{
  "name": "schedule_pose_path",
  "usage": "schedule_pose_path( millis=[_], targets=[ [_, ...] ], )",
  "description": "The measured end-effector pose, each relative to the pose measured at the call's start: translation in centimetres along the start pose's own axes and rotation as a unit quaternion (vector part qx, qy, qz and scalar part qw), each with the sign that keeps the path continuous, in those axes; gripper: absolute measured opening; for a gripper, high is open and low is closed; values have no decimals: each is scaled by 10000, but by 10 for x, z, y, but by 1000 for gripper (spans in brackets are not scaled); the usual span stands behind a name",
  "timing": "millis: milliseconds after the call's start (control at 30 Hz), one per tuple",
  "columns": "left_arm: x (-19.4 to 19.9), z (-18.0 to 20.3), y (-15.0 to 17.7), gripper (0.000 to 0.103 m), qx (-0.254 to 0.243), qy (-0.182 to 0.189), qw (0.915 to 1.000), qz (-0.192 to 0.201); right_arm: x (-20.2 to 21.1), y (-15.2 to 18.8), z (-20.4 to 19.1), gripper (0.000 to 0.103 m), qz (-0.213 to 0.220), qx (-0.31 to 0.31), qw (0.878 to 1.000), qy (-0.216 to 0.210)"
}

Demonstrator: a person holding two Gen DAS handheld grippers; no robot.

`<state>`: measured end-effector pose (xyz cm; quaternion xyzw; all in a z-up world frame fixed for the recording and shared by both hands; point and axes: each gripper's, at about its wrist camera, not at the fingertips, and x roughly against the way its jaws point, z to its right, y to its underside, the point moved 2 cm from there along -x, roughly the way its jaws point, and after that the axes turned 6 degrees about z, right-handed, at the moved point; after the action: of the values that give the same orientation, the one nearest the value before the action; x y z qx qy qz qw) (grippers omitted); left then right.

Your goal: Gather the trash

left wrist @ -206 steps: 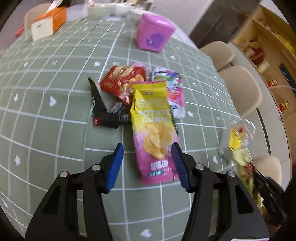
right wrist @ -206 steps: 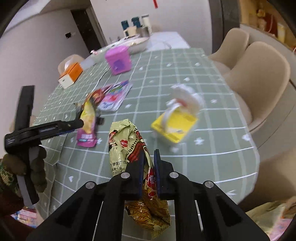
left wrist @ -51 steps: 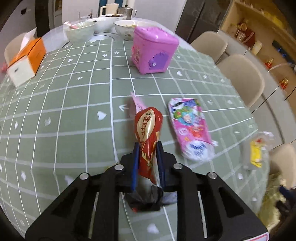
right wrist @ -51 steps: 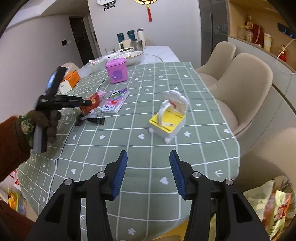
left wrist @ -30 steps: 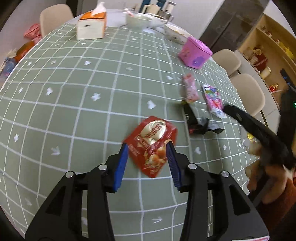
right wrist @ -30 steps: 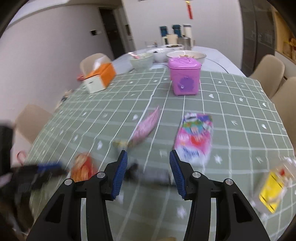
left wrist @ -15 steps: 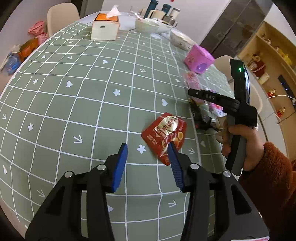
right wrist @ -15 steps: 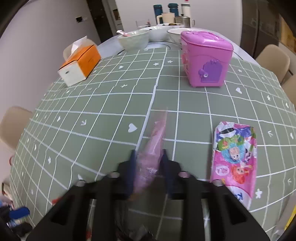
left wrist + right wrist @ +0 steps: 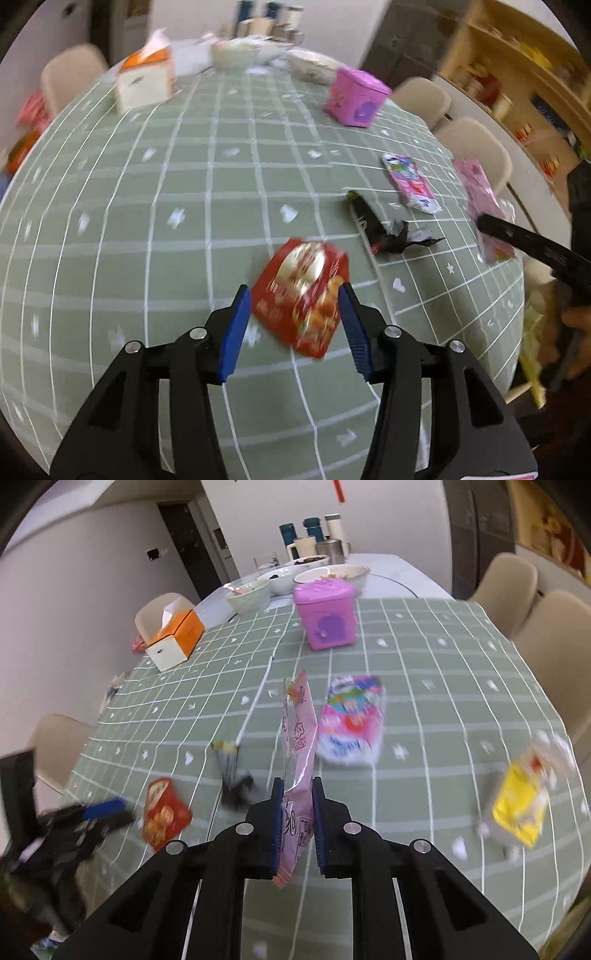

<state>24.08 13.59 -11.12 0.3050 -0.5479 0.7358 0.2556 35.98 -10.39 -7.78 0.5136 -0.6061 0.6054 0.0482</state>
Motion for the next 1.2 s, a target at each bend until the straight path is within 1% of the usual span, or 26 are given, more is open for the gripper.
schedule_pose_path(
  millis=[33,67,100,133,233,300,400,433,500,533,600,667,733,767,800,833,867,900,967,1000,1067,1133,1200],
  targets=[
    [-3,3,-3,50,-281,33,9996,19,5,5,1,15,-5,22,10000,9],
    [-8,7,-6,50,-694,23,9976,21,10,10,2,15,-21,49,10000,15],
    [-13,9,-6,50,-882,23,9961,-43,14,16,3,15,-43,67,10000,27],
    [-19,11,-5,50,-1014,90,9946,-215,20,23,5,15,-65,73,9999,57],
    [-29,12,0,50,-1099,171,9926,-491,31,39,13,15,-153,-8,9999,68],
    [-35,17,7,50,-1109,71,9921,-578,35,45,16,15,-176,-13,9998,113],
    [-38,21,12,49,-1001,-196,9932,-569,43,50,21,15,-168,-58,9997,175],
    [-37,22,12,44,-936,-238,9938,-548,44,50,23,15,-160,-76,9997,181],
    [-34,24,9,7,-753,-219,9955,-538,52,49,25,15,-95,-154,9997,161],
    [-32,23,8,5,-687,-232,9960,-525,56,48,26,15,-34,-186,9997,131],
    [-23,22,1,2,-462,-111,9983,-336,66,47,27,15,110,-182,9996,179],
    [-18,21,-2,2,-296,-71,9990,-315,73,47,28,15,178,-313,9992,195],
    [-14,25,-5,3,-296,194,9989,-291,79,50,29,15,198,-372,9990,174],
    [-12,26,-7,14,-378,238,9988,-219,82,51,28,15,242,-335,9989,230],
    [-12,26,-9,40,-467,254,9985,-155,85,52,28,15,295,-315,9986,299],
    [-13,24,-10,51,-522,314,9981,-134,89,54,29,15,341,-383,9982,319],
    [-15,22,-10,55,-566,382,9976,-143,91,55,30,15,361,-474,9978,291],
    [-18,20,-10,55,-657,370,9970,-159,94,58,31,15,376,-561,9973,272],
    [-24,18,-8,55,-847,183,9961,-189,98,60,30,15,418,-575,9969,334],
    [-27,18,-5,55,-901,172,9955,-236,99,61,29,15,440,-573,9968,352],
    [-30,21,1,55,-1020,167,9942,-286,100,64,25,15,424,-531,9969,385],
    [-32,30,8,55,-1201,49,9924,-251,96,67,20,15,359,-425,9975,434],
    [-36,36,13,55,-1278,-28,9914,-290,93,69,16,15,312,-359,9979,438]
  ],
)
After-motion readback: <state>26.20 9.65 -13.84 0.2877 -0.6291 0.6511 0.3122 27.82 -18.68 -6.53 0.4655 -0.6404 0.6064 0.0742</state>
